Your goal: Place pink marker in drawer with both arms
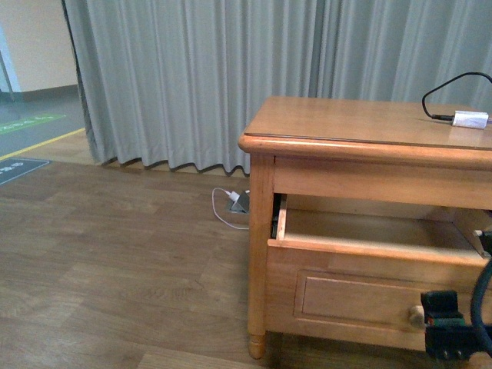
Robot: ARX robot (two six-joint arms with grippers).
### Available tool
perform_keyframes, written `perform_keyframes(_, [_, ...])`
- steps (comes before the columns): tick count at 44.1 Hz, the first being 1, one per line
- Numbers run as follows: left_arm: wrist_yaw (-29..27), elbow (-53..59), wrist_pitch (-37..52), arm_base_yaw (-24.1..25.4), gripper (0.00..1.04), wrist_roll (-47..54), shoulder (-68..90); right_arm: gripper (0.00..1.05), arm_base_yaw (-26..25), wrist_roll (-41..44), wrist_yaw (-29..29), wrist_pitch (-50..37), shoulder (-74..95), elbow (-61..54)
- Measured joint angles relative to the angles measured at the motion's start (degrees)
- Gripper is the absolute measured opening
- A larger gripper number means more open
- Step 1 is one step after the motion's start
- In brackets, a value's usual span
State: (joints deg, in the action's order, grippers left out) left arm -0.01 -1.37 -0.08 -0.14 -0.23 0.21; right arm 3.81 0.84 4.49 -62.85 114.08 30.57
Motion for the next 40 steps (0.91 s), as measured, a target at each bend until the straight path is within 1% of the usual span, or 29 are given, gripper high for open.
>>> perform_keyframes(9, [0.0, 0.0, 0.0, 0.0, 0.99, 0.0, 0.0, 0.96, -0.4, -0.3, 4.1, -0.5, 6.8, 9.4])
perform_keyframes(15, [0.0, 0.0, 0.0, 0.0, 0.99, 0.0, 0.0, 0.96, 0.0, -0.8, 5.7, 2.1, 11.2, 17.7])
perform_keyframes(27, [0.0, 0.0, 0.0, 0.0, 0.99, 0.0, 0.0, 0.96, 0.7, -1.9, 6.4, 6.2, 16.6, 28.9])
perform_keyframes(33, [0.0, 0.0, 0.0, 0.0, 0.99, 0.0, 0.0, 0.96, 0.7, -2.4, 6.6, 7.8, 18.5, 32.5])
perform_keyframes(40, [0.0, 0.0, 0.0, 0.0, 0.99, 0.0, 0.0, 0.96, 0.8, -2.8, 6.5, 8.6, 19.4, 34.3])
